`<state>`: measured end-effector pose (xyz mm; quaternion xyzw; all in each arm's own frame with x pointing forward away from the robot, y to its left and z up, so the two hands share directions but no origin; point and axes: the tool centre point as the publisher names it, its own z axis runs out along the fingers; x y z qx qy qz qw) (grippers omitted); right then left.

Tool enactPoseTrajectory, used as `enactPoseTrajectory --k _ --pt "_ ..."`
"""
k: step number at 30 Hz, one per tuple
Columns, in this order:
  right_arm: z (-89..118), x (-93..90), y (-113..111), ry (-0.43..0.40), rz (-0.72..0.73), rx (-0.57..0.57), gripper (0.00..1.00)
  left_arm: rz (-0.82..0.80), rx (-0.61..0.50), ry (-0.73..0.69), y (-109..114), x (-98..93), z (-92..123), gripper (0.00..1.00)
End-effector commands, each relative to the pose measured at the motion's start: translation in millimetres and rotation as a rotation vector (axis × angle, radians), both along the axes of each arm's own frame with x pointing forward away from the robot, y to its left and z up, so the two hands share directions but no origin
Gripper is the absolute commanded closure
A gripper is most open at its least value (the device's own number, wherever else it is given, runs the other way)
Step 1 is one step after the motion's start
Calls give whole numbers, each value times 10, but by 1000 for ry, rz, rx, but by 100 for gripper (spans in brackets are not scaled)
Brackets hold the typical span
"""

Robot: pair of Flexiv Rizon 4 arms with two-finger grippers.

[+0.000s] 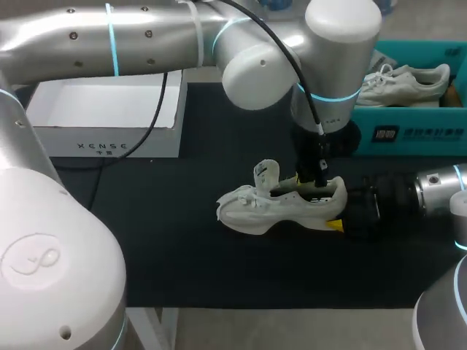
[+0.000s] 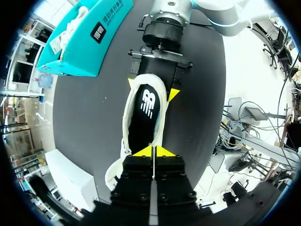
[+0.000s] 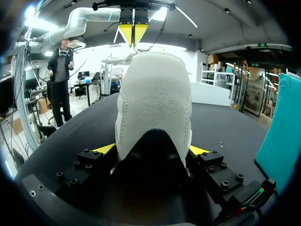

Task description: Take the shoe out of the shoebox, open the shoe tongue, remove and reinsert the insole, then place the shoe into the shoebox

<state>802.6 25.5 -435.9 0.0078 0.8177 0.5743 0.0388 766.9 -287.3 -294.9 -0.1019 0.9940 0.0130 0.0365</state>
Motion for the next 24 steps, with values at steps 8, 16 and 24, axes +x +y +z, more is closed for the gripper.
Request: enactPoseTrajectory --k 8,16,24 --pt "-41 5 15 -1 -3 -2 100 -33 -11 -1 -30 161 -253 100" --pt "-41 5 15 -1 -3 -2 100 -45 18 -7 -62 158 -468 100" --pt "-41 5 15 -1 -3 -2 100 -75 42 26 -53 -34 -663 100"
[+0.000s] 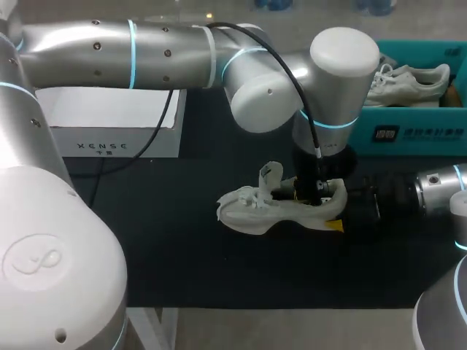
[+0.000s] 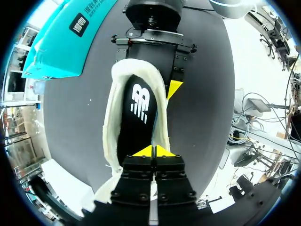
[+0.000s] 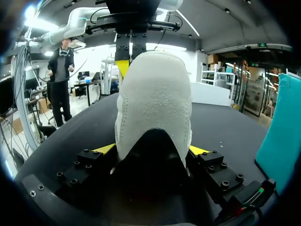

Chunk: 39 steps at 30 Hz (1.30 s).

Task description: Take the shoe out of the shoebox, open the shoe tongue, remove and reinsert the insole, then place the shoe into the shoebox

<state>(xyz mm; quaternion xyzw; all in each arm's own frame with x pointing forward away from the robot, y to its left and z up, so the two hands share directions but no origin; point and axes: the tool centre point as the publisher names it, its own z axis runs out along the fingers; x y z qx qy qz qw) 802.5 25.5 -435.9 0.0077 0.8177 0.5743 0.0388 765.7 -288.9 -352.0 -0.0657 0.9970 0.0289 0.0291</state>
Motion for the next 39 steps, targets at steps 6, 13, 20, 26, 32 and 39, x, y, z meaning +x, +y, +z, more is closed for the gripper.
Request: enactPoseTrajectory --k 6,13,20,26,32,39 --pt "-41 5 15 -1 -3 -2 100 -21 11 11 -44 -46 -112 100" --pt "-41 5 15 -1 -3 -2 100 -33 0 2 -62 -21 -95 62" --pt "-41 5 15 -1 -3 -2 100 -35 1 7 -90 24 -119 64" --pt "-41 5 15 -1 -3 -2 100 -33 5 22 -131 111 -206 63" --pt "-41 5 15 -1 -3 -2 100 -32 33 27 -181 186 -376 65" --pt "-41 5 15 -1 -3 -2 100 -43 76 64 -156 104 -700 72"
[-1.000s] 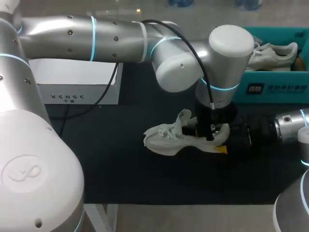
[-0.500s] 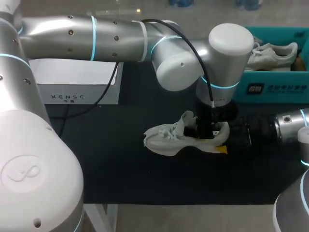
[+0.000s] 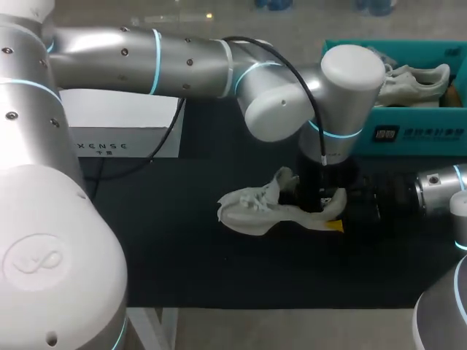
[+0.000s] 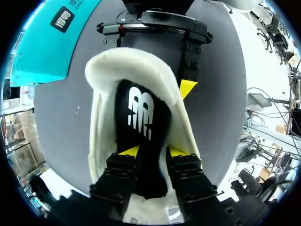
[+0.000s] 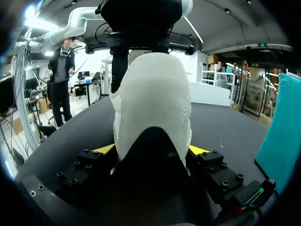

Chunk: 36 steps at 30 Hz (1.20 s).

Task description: Take the shoe out of the shoebox, open the shoe tongue, remove and reinsert the insole, then place the shoe into the shoebox

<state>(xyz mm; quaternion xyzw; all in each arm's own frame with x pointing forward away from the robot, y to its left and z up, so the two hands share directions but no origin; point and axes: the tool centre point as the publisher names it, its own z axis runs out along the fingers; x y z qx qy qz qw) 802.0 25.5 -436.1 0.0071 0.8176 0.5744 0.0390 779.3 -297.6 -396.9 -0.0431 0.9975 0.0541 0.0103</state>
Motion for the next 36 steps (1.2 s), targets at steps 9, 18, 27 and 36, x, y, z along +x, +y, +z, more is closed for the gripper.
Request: enactPoseTrajectory --k 9,18,27,36 --pt "-39 10 15 0 -4 -2 100 19 10 -39 45 -19 -333 100" --pt "-39 10 15 0 -4 -2 100 12 -37 -138 44 157 -222 100" --pt "-39 10 15 0 -4 -2 100 37 -70 -182 44 177 -48 100" --pt "-39 10 15 0 -4 -2 100 41 -103 -211 40 151 222 100"
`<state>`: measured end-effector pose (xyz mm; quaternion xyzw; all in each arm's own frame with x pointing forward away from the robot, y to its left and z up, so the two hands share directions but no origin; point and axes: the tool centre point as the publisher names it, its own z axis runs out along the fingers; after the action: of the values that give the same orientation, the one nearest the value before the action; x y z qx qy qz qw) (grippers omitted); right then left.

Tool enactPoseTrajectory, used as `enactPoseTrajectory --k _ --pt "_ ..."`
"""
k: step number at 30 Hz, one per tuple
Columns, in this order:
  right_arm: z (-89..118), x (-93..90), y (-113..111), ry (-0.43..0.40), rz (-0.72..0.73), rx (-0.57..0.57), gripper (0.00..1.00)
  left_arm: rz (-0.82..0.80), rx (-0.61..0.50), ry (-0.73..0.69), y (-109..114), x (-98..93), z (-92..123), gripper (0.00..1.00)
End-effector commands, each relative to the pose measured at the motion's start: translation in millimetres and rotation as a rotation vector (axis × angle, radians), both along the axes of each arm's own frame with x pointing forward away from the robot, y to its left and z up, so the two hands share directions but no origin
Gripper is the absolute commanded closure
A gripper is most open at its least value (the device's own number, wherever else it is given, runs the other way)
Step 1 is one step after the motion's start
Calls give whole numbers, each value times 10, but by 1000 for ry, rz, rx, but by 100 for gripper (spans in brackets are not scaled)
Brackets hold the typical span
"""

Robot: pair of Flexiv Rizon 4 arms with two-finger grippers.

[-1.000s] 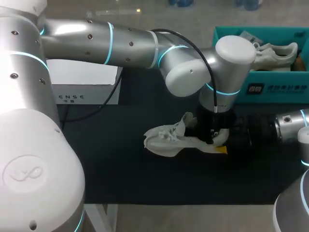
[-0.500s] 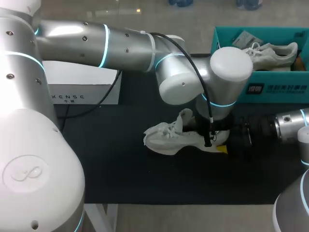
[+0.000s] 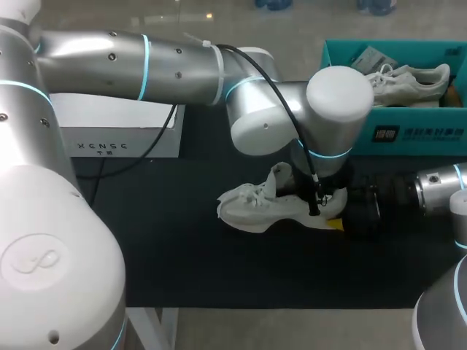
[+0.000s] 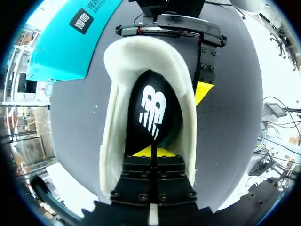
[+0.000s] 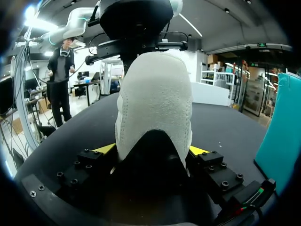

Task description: Take the shoe out of the shoebox, open the shoe tongue, remove and reinsert the insole, then place the shoe into the shoebox

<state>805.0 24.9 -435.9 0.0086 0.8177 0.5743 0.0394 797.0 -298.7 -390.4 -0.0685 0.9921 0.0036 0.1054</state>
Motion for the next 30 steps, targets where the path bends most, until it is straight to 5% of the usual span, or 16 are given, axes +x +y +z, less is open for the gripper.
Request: enactPoseTrajectory --k 1,9,30 --pt "-41 -20 21 -1 -1 -2 100 0 -24 -19 52 -33 206 100" --pt "-41 -20 21 -1 -1 -2 100 1 -87 -72 69 -52 622 100" --pt "-41 -20 21 -1 -1 -2 100 42 -191 -62 282 -141 968 100"
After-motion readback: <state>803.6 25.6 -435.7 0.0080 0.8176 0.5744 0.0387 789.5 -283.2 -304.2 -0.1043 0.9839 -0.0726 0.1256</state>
